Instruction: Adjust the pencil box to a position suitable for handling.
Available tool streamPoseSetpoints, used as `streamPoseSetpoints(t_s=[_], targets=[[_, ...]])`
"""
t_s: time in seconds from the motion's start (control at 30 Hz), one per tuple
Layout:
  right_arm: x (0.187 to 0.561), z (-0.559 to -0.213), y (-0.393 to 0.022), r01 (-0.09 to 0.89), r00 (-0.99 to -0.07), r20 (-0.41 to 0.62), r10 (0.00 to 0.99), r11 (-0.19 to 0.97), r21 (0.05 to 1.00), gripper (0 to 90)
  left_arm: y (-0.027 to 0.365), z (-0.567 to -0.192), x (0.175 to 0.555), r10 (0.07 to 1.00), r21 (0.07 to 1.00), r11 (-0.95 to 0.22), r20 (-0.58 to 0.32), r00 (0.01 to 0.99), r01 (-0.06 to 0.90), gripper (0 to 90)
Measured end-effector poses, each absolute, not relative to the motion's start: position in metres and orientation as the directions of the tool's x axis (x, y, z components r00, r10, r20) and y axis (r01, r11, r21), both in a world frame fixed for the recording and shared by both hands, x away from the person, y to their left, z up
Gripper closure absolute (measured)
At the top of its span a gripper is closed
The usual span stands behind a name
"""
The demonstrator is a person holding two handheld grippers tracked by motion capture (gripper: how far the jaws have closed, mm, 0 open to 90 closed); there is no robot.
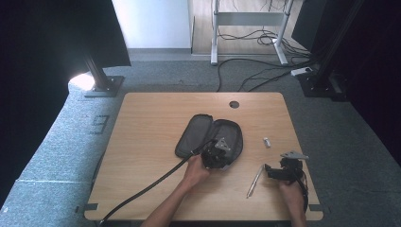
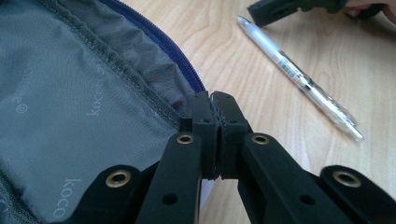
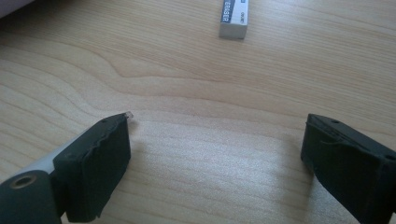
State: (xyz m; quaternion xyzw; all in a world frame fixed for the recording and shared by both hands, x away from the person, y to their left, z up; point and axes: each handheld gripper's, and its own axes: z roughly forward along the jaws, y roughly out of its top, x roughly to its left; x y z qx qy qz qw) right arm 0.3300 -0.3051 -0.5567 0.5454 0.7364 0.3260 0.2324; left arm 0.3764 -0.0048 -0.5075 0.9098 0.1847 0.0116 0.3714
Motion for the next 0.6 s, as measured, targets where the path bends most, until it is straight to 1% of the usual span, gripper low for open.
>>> streamPoseSetpoints(t_s=[0.47,0.53,0.57,0.6], targets=[[0.329,-0.557,-0.305,0.646,-0.305,0.013,0.952,0.196,0.737,9.9,-0.009,-0.510,0.355,0.301,0.679,-0.668,-0.129,0.945,0.305,87.4],[0.329,-0.557,-0.305,0.646,-0.306,0.013,0.952,0.198,0.737,10.1,-0.009,-0.509,0.354,0.299,0.681,-0.666,-0.130,0.945,0.304,84.1],[0.329,-0.556,-0.305,0.646,-0.307,0.013,0.952,0.198,0.737,10.4,-0.009,-0.507,0.354,0.297,0.683,-0.665,-0.129,0.946,0.302,84.1],[0.329,-0.556,-0.305,0.645,-0.307,0.013,0.952,0.198,0.738,10.9,-0.005,-0.501,0.354,0.306,0.695,-0.652,-0.124,0.944,0.303,74.2]])
